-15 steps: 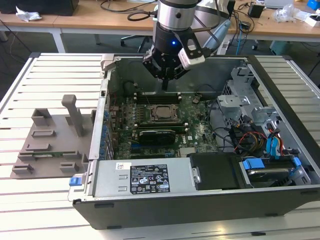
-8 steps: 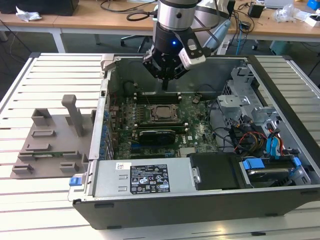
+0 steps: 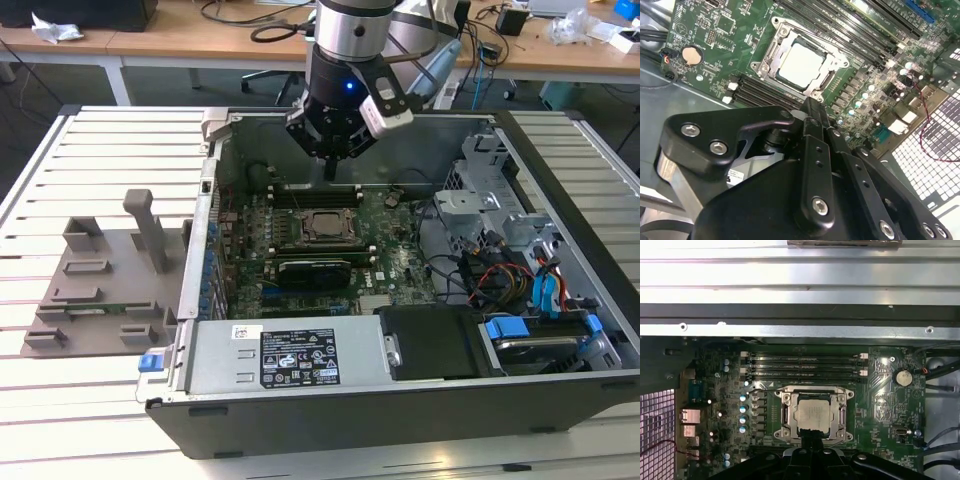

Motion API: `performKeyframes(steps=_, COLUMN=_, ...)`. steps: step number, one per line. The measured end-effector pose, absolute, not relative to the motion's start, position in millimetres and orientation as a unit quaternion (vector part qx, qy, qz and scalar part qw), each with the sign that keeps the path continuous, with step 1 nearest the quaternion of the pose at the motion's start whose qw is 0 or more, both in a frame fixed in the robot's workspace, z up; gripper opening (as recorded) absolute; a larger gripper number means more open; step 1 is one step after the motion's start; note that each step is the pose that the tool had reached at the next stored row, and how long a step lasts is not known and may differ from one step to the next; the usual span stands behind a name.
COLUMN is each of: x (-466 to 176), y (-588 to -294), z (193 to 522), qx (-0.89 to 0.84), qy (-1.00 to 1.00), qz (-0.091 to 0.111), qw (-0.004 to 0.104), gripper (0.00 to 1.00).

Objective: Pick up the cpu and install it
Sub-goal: 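Install the first cpu locking lever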

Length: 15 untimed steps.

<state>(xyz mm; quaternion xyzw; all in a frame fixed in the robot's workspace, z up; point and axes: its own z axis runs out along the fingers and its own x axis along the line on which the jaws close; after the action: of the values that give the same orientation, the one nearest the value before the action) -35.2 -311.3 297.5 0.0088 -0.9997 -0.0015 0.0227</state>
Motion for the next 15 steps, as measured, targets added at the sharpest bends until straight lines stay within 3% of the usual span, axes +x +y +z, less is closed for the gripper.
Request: performKeyframes(steps=15, x=-57.8, y=-311.3, z=297.2, qx=0.011, qy=-1.0, qz=-0.001, qw=0.023, gripper=0.11)
